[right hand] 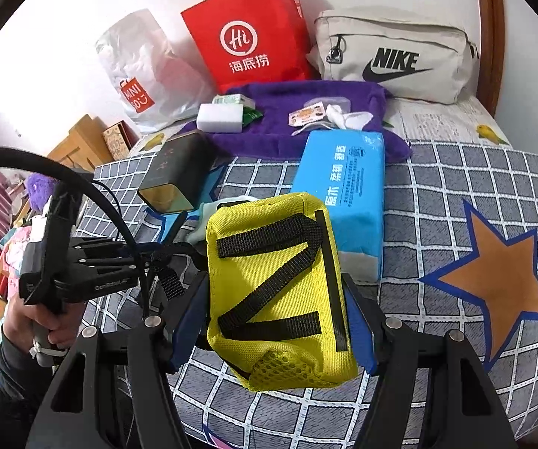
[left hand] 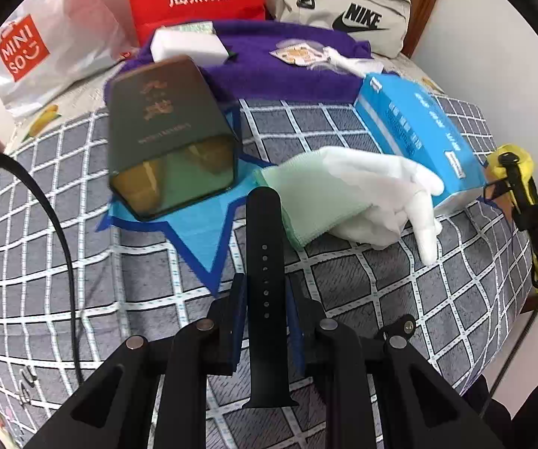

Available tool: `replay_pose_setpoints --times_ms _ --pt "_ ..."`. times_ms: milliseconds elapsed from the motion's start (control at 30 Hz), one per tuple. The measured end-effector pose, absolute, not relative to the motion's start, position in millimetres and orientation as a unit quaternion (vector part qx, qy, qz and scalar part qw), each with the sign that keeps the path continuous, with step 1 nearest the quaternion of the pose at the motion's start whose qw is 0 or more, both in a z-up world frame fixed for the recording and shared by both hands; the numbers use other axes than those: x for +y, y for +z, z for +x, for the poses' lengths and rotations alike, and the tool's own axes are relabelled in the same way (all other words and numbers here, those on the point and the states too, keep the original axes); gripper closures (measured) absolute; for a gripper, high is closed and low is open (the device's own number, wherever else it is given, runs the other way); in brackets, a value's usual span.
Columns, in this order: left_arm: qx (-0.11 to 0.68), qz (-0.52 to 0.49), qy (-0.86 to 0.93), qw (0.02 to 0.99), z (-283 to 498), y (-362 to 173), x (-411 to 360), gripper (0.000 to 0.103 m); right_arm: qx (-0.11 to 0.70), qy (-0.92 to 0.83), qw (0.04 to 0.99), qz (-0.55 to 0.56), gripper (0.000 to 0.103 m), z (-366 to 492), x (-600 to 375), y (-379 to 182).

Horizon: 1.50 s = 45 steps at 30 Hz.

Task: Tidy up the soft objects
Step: 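Carry the black strap and yellow pouch over the purple towel with both tools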

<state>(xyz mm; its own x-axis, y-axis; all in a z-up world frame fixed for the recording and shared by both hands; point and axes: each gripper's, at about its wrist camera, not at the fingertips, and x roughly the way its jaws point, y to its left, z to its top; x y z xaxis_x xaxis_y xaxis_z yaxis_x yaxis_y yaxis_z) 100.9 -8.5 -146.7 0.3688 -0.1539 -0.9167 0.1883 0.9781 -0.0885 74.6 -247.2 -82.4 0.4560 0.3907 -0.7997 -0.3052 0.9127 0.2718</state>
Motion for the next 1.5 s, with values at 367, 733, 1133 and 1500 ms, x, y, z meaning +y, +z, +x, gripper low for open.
replay_pose_setpoints --times_ms 367,733,1133,1500 --pt "0.527 0.0 -0.116 0.842 102.2 -114.5 5.5 0.083 0.473 0.214 0.854 0.031 0.037 82.7 -235.1 -72.6" --pt "0.504 -0.01 -0.13 0.854 124.6 -84.3 6.6 0.083 0.467 0.212 0.858 0.018 0.037 107.8 -230.3 -62.3" --pt "0.482 -0.016 -0.145 0.864 164.6 -53.6 9.7 0.083 0.455 0.215 0.864 0.005 0.037 147.0 -222.5 -51.9" --pt "0.474 -0.014 -0.144 0.869 225.2 -47.7 12.4 0.083 0.45 0.205 0.869 0.007 0.037 206.3 -223.0 -53.6"
